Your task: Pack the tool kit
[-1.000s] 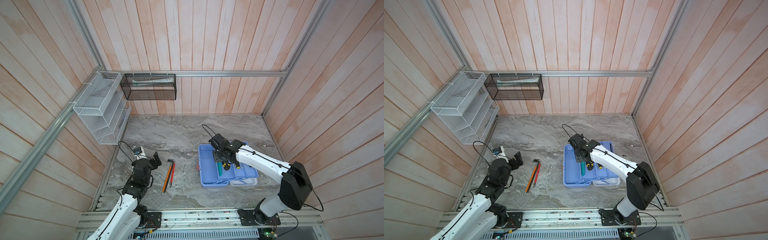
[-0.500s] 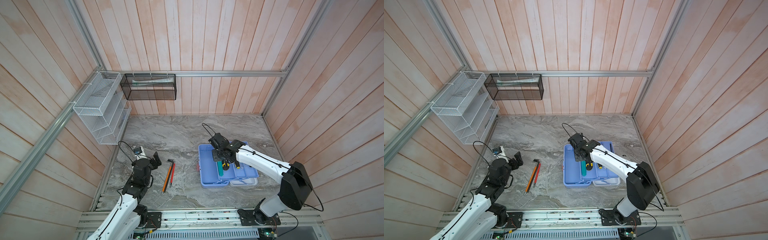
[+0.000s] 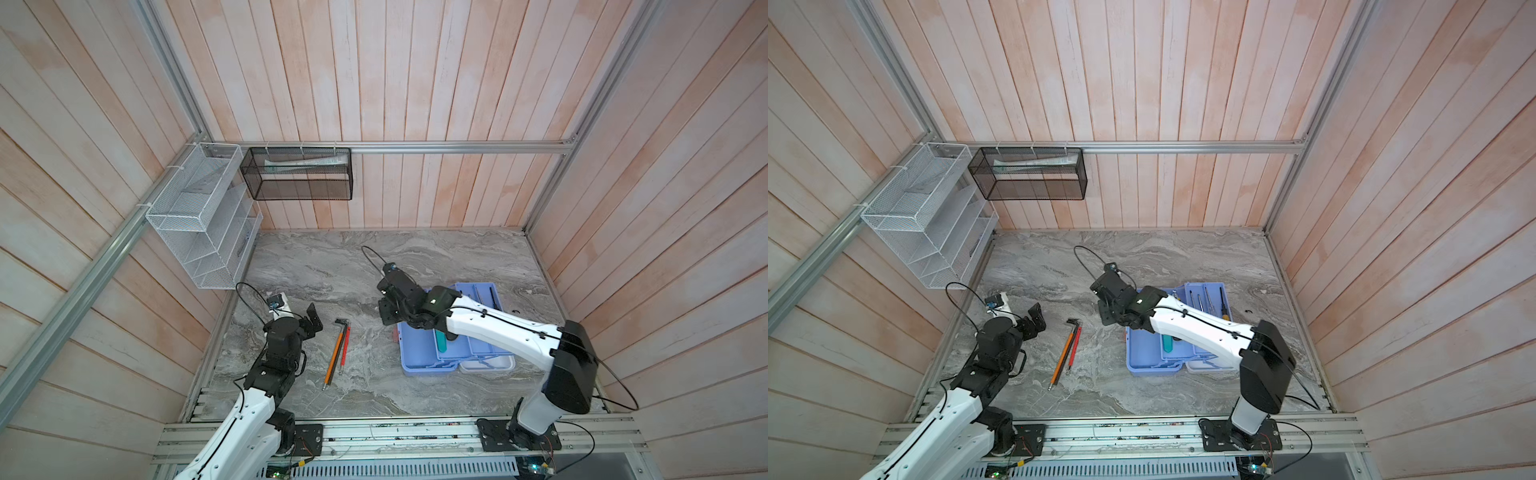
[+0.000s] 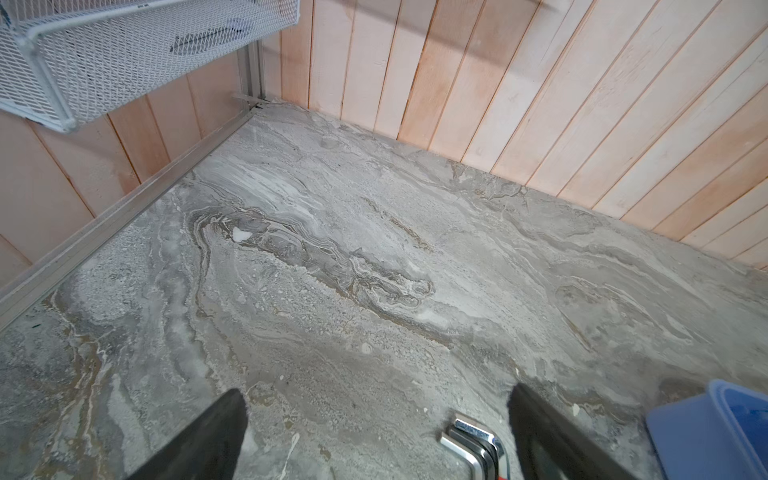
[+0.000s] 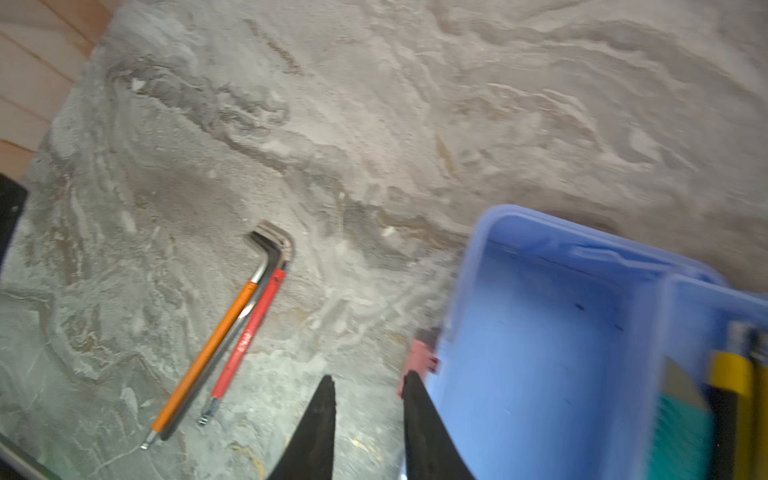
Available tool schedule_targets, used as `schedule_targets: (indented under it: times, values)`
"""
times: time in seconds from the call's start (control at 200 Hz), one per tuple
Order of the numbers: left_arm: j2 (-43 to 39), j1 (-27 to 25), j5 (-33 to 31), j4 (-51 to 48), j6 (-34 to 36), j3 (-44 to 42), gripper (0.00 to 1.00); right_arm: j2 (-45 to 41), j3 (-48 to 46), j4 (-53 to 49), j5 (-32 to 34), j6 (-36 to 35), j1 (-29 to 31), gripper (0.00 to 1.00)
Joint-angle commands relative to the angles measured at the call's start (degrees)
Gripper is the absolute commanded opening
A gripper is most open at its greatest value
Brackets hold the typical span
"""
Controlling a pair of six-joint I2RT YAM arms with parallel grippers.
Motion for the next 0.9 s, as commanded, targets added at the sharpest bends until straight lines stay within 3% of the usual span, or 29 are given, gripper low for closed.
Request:
schedule_targets:
  times: [0.0,0.345,0.51,0.895]
  values:
    - [-0.60,0.33,-0.83,-0.41,-0.60,-0.68,1.00,8.03,3.96,2.49,-2.81,2.72,2.94,0.34]
    - [-0.73,0.35,-0.73,-0.36,-0.59,-0.68,1.00,24.63,15.92,-0.66,-5.47,5.38,8.34,0.39]
    - [-0.82,0.35,-0.74,-0.34,-0.57,-0.74,1.00,26.99,17.79,-2.13,-4.37,5.71,8.74,0.39]
    - [-0.94,0.37,-0.73,-0.32,-0.65,-0.75,1.00,28.77,18.45,-4.20,-3.85,5.83,8.83,0.28]
